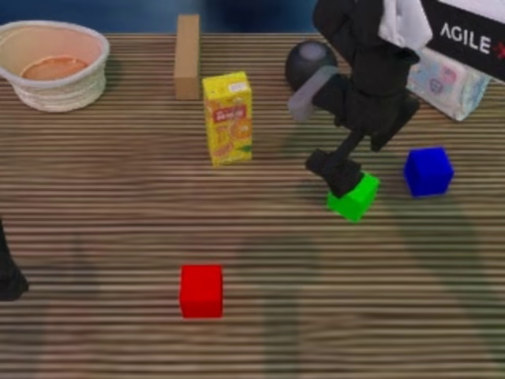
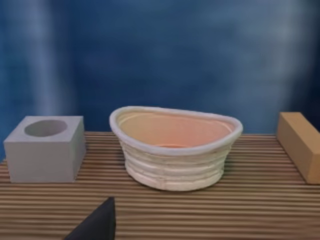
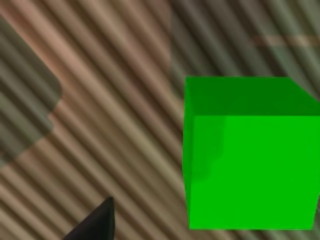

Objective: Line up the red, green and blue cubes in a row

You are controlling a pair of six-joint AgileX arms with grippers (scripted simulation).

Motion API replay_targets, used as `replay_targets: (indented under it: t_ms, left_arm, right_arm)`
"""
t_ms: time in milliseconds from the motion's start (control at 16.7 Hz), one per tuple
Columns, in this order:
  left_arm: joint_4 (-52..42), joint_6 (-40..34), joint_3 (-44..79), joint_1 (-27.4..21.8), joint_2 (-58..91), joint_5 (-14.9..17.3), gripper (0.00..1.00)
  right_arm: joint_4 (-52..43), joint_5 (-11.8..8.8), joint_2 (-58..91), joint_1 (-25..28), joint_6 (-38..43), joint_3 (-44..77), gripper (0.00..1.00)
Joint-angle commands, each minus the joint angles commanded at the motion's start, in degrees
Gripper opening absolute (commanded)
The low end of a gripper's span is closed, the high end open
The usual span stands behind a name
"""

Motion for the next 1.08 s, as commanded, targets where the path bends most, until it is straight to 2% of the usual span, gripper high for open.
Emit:
replay_targets:
  t_ms: [360, 660, 1080]
  left_arm:
    - [0.00, 0.00, 0.00, 0.00, 0.00, 0.00, 1.00]
    - [0.00, 0.00, 0.00, 0.00, 0.00, 0.00, 1.00]
    - [0.00, 0.00, 0.00, 0.00, 0.00, 0.00, 1.00]
  right_arm:
    - [12.48, 0.03, 3.06, 0.16, 0.19, -9.01, 1.00]
    - [13.17, 0.04, 3.34, 0.18, 0.19, -9.64, 1.00]
    - [13.17, 0.04, 3.34, 0.18, 0.19, -9.64, 0.47]
